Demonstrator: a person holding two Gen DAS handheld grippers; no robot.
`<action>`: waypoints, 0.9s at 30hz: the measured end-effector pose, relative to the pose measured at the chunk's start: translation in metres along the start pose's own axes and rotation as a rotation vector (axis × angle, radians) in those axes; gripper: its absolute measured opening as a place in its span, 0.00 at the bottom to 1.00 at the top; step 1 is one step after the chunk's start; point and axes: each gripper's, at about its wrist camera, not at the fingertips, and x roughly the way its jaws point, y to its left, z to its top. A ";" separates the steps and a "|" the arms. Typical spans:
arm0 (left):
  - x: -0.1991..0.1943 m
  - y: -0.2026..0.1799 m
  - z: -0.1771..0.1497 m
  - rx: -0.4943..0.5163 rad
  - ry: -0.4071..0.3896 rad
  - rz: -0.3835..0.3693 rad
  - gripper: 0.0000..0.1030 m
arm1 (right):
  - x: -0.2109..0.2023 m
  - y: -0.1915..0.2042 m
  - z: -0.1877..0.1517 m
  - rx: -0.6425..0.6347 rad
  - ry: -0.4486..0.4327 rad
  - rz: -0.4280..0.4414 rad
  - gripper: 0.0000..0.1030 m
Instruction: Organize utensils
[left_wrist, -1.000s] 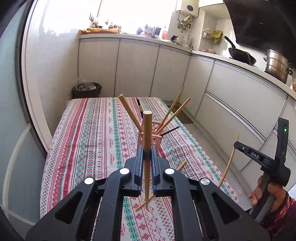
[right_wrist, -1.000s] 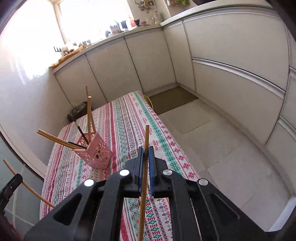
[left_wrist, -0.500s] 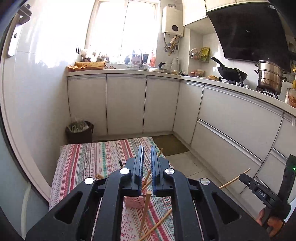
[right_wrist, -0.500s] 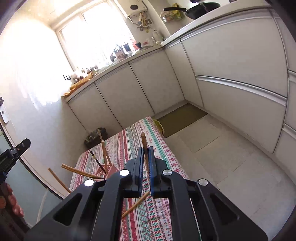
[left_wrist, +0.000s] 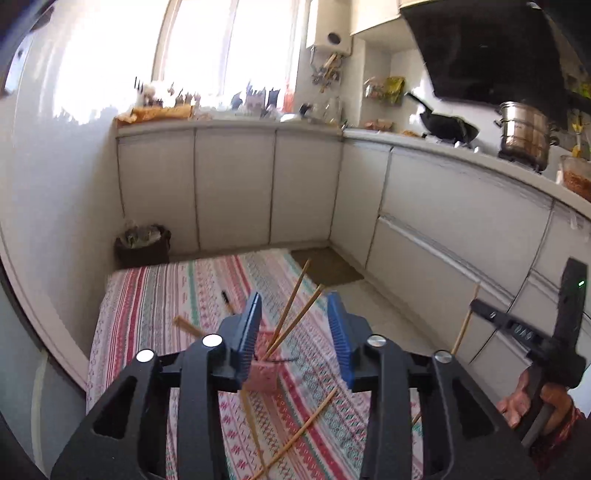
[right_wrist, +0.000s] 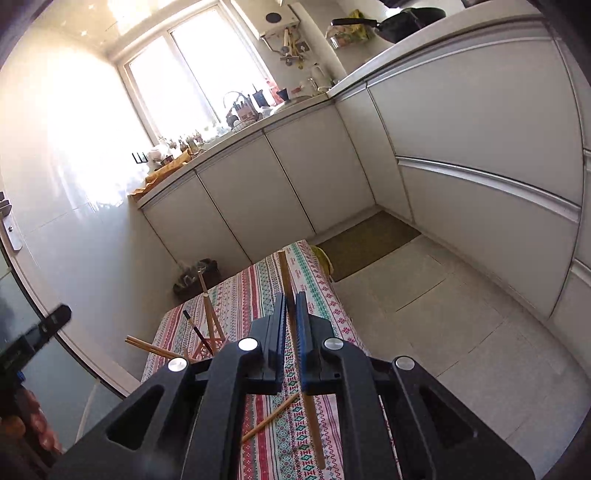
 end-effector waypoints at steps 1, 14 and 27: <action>0.022 0.010 -0.012 -0.015 0.107 0.010 0.37 | 0.002 -0.001 -0.001 0.005 0.007 0.004 0.05; 0.190 0.061 -0.078 -0.075 0.505 0.143 0.37 | 0.015 0.000 -0.004 0.003 0.046 0.016 0.05; 0.083 0.039 -0.059 -0.022 0.208 0.109 0.06 | 0.019 0.014 -0.015 -0.048 0.068 0.076 0.05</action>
